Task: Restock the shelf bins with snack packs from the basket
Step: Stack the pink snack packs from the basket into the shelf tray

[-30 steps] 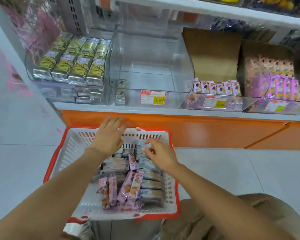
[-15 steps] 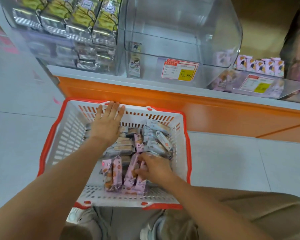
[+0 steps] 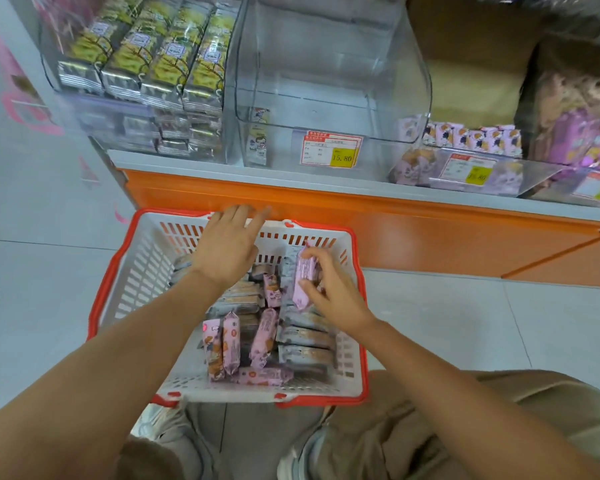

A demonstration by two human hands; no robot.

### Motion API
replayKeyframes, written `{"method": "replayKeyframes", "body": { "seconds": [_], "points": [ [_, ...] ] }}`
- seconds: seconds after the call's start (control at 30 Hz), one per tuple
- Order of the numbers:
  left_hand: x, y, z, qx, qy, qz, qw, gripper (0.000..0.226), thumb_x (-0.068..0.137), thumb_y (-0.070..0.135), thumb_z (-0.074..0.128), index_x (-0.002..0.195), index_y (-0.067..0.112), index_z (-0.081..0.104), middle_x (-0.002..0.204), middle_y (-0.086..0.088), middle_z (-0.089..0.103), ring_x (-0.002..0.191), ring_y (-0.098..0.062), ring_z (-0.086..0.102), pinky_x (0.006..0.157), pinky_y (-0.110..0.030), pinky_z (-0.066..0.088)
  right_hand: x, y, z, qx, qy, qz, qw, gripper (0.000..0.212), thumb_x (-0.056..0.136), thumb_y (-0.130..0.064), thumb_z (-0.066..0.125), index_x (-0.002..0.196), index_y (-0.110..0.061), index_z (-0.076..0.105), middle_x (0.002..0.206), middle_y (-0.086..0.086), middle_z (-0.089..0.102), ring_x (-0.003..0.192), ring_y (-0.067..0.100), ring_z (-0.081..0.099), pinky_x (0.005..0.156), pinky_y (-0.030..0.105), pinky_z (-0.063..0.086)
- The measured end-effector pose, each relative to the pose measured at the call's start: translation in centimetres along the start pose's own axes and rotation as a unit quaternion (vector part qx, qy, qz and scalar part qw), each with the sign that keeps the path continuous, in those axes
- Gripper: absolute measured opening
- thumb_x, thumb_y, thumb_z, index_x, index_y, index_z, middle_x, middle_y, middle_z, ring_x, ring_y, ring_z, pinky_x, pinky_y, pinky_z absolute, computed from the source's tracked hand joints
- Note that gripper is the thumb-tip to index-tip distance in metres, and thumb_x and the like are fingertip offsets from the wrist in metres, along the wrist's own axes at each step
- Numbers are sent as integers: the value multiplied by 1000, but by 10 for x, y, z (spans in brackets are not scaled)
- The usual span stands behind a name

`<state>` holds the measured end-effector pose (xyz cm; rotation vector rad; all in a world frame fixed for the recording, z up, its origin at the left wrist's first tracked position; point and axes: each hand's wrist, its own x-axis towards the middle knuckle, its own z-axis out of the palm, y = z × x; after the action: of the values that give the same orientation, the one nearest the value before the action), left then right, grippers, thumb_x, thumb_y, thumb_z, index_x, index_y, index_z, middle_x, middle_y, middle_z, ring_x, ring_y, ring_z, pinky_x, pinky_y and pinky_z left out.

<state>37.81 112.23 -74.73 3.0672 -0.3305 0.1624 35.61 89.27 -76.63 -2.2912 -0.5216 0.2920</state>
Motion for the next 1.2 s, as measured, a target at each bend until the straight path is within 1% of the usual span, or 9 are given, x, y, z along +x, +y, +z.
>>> {"method": "replayKeyframes", "body": {
  "seconds": [0.13, 0.27, 0.4, 0.53, 0.6, 0.73, 0.87, 0.97, 1.2],
  "points": [
    [6, 22, -38, -10, 92, 43, 995, 63, 78, 10, 59, 140, 10, 46, 120, -19, 58, 103, -38, 57, 81, -46, 45, -3, -10, -47, 0, 46, -52, 998, 42, 94, -18, 54, 132, -30, 39, 119, -1, 48, 84, 17, 53, 71, 40, 50],
    [19, 47, -70, -9, 135, 72, 988, 61, 77, 10, 56, 138, 9, 48, 125, -20, 55, 111, -39, 53, 87, -48, 44, -12, -24, -96, 30, 88, -81, 992, 52, 86, -9, 50, 132, -31, 41, 116, -21, 42, 81, 12, 50, 63, 36, 50],
    [39, 74, -95, -23, 162, 97, 982, 61, 78, 8, 57, 138, 10, 48, 131, -18, 52, 118, -37, 50, 92, -48, 40, -11, -31, -147, 0, 148, -104, 983, 53, 91, -6, 50, 137, -30, 40, 116, -19, 43, 77, 24, 52, 62, 43, 50],
    [63, 99, -118, -35, 163, 122, 978, 61, 78, 9, 57, 138, 10, 48, 141, -18, 47, 129, -36, 44, 103, -50, 37, -3, -36, -197, -11, 217, -112, 970, 53, 93, -5, 49, 140, -27, 39, 130, -7, 43, 90, 8, 53, 62, 22, 50],
    [77, 110, -124, -32, 155, 130, 979, 63, 78, 10, 58, 140, 11, 47, 146, -17, 44, 135, -36, 39, 110, -51, 33, 3, -35, -222, -14, 251, -112, 961, 53, 92, -2, 48, 140, -22, 39, 129, -3, 46, 81, 2, 52, 62, 18, 46],
    [104, 125, -130, -31, 149, 134, 979, 67, 81, 18, 58, 146, 13, 41, 152, -14, 38, 143, -32, 31, 117, -47, 24, 21, -26, -268, -17, 314, -78, 946, 54, 87, 1, 48, 135, -21, 40, 106, -20, 46, 63, 7, 47, 59, 30, 47],
    [132, 131, -135, -37, 144, 153, 977, 67, 88, 38, 40, 150, 13, 36, 155, -14, 35, 145, -32, 29, 117, -47, 24, 47, -9, -302, -32, 344, -28, 938, 49, 88, 5, 51, 128, -20, 38, 83, -9, 45, 58, 8, 47, 56, 41, 46],
    [152, 132, -131, -27, 125, 157, 979, 74, 90, 52, 22, 154, 13, 28, 160, -10, 25, 149, -28, 19, 121, -43, 14, 71, 5, -321, -64, 362, 39, 929, 40, 91, 1, 54, 123, -15, 37, 83, 8, 52, 63, 15, 51, 60, 47, 50],
    [171, 134, -107, -9, 139, 152, 979, 76, 98, 56, 16, 156, 7, 16, 163, -11, 11, 151, -23, 7, 123, -42, 7, 122, 43, -343, -173, 389, 144, 893, 25, 90, -10, 64, 110, -8, 49, 103, 15, 61, 94, 32, 60, 82, 50, 49]
  ]
}}
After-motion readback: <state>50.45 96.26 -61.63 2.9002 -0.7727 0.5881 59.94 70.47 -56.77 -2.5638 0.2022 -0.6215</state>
